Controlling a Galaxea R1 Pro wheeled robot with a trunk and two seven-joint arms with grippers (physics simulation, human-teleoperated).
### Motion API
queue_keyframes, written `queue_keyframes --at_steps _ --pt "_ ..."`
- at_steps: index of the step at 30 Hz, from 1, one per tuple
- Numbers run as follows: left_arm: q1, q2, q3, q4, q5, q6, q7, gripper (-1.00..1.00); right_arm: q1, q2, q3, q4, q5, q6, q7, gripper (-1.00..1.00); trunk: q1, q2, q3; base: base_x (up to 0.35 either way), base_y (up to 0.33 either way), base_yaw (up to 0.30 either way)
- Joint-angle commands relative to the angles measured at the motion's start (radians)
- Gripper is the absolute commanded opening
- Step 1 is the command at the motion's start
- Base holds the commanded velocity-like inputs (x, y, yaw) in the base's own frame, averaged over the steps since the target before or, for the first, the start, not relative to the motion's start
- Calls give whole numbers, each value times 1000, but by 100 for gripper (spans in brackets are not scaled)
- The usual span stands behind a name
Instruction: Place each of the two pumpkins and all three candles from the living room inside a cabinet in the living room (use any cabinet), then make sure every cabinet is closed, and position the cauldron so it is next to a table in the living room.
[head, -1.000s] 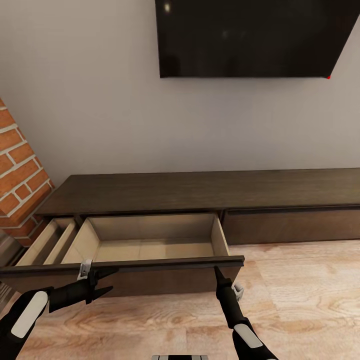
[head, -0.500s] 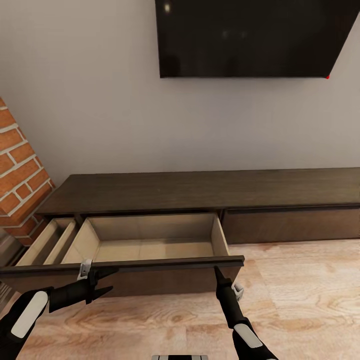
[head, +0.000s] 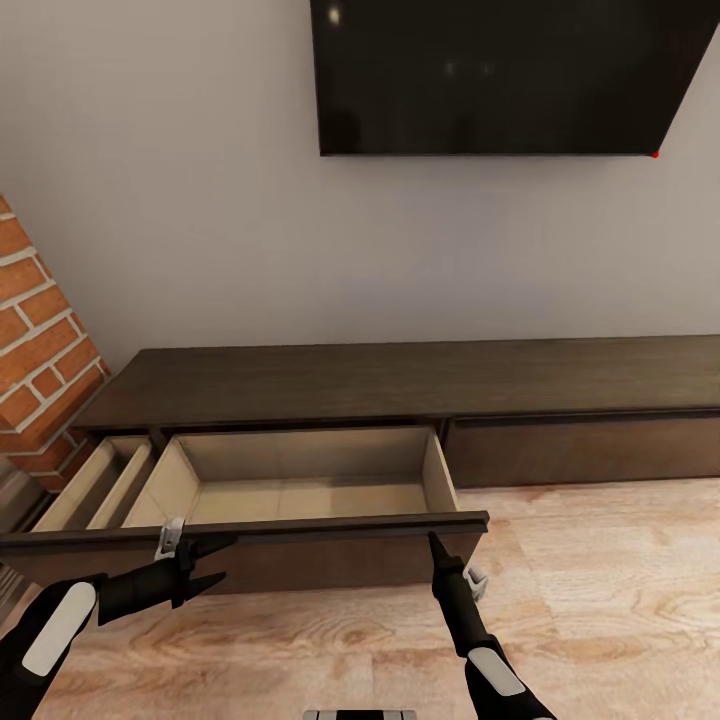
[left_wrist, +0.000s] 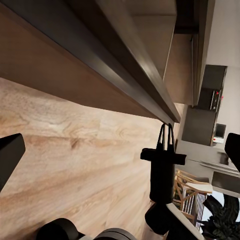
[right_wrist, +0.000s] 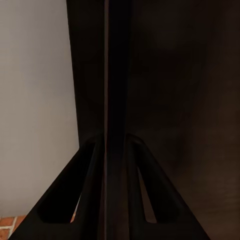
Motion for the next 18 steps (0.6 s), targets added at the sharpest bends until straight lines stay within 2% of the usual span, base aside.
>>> queue_keyframes --at_steps 1,5,6,13,18 --pt "0 0 0 0 0 0 0 100 1 1 26 4 14 1 -4 -100 0 0 0 0 0 0" --pt "0 0 0 0 0 0 0 100 1 1 26 4 14 1 -5 -100 0 0 0 -42 0 0" --pt "0 0 0 0 0 0 0 100 1 1 26 4 14 1 -5 100 0 0 0 -90 0 0" --pt "0 0 0 0 0 0 0 100 1 1 27 4 14 0 -5 100 0 0 0 -14 -6 0" --pt "0 0 0 0 0 0 0 100 1 1 28 4 14 0 -6 100 0 0 0 -1 -107 0"
